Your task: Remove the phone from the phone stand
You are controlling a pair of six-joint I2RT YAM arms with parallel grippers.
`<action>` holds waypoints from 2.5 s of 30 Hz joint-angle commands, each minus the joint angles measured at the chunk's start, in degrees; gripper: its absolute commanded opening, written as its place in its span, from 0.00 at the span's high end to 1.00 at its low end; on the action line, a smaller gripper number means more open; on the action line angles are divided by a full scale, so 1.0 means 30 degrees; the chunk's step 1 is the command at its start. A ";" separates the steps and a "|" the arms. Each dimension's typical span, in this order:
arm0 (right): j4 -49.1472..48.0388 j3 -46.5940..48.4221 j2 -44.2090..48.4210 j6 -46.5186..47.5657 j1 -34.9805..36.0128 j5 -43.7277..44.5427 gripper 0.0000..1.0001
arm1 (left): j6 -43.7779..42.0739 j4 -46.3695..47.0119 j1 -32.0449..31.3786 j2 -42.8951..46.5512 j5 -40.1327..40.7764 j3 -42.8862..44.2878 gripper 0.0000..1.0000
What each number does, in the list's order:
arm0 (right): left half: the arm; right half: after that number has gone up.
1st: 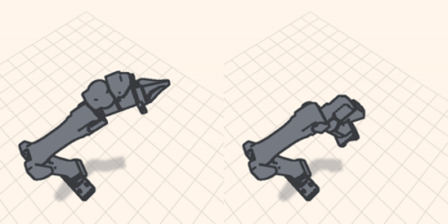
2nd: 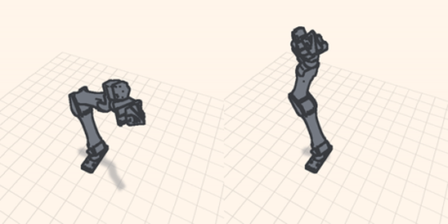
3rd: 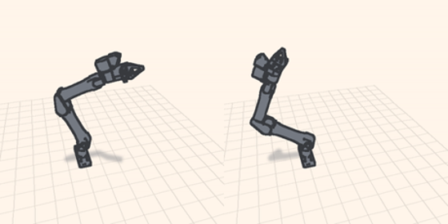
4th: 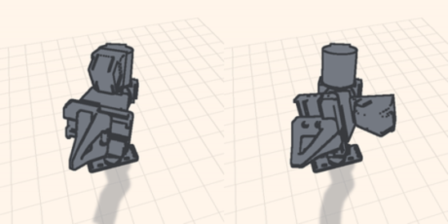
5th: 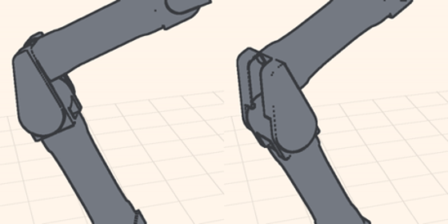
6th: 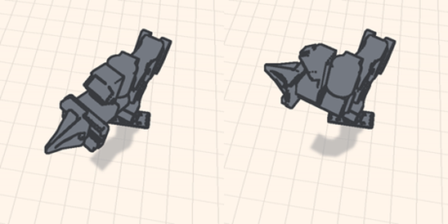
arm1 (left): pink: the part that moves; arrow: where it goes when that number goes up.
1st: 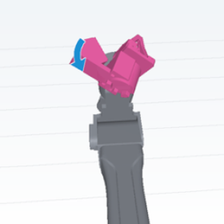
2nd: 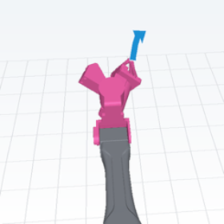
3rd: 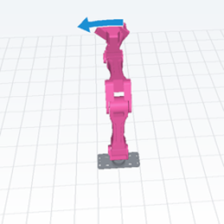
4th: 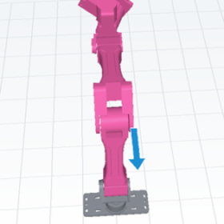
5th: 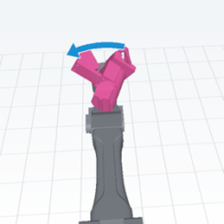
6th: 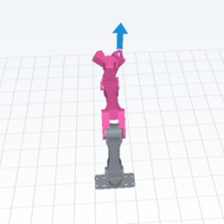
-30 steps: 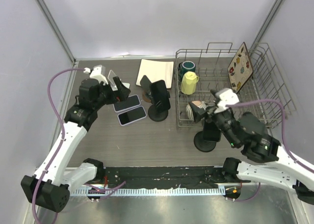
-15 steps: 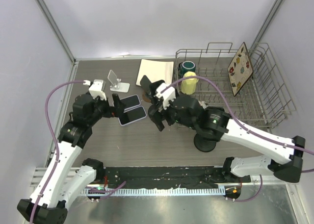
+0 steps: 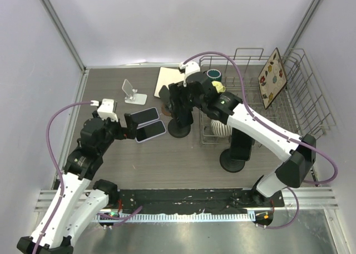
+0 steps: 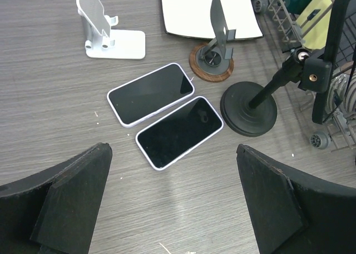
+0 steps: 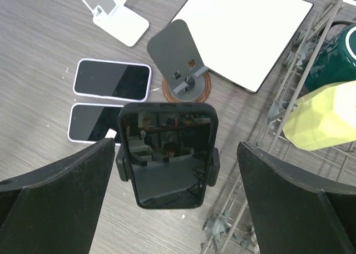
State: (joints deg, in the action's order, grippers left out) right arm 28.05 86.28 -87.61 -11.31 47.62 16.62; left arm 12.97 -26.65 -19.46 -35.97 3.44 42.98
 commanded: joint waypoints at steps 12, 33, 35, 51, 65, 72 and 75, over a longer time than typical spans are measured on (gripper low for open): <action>-0.1353 0.1504 -0.2113 -0.2148 -0.0696 -0.0384 0.03 | -0.0369 0.0769 -0.0455 0.0182 0.0317 -0.0089 0.00; -0.1529 0.0800 -0.1177 -0.3114 -0.0550 -0.2231 0.07 | -0.0486 0.0858 -0.0661 -0.0111 0.0464 -0.0177 0.00; -0.1500 0.0800 -0.0972 -0.3376 -0.0520 -0.2347 0.05 | -0.0486 0.0916 -0.0690 -0.0082 0.0464 -0.0177 0.00; -0.1793 0.0009 -0.0647 -0.4902 -0.0112 -0.0418 0.04 | -0.0515 0.0858 -0.0777 0.0299 0.0493 -0.0206 0.00; -0.1880 0.0185 -0.2172 -0.5399 0.1588 0.3451 0.10 | -0.0545 0.0858 -0.0807 0.0475 0.0493 -0.0265 0.00; -0.1997 0.0097 -0.2610 -0.5225 0.2116 0.4682 0.11 | -0.0574 0.0858 -0.0836 0.0475 0.0493 -0.0265 0.00; -0.1997 0.0068 -0.2787 -0.5019 0.2408 0.5325 0.11 | -0.0574 0.0858 -0.0836 0.0475 0.0522 -0.0265 0.00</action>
State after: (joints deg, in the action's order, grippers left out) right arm 24.03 86.24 -95.29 -26.09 53.21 28.95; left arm 12.34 -26.44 -21.69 -35.09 4.43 42.28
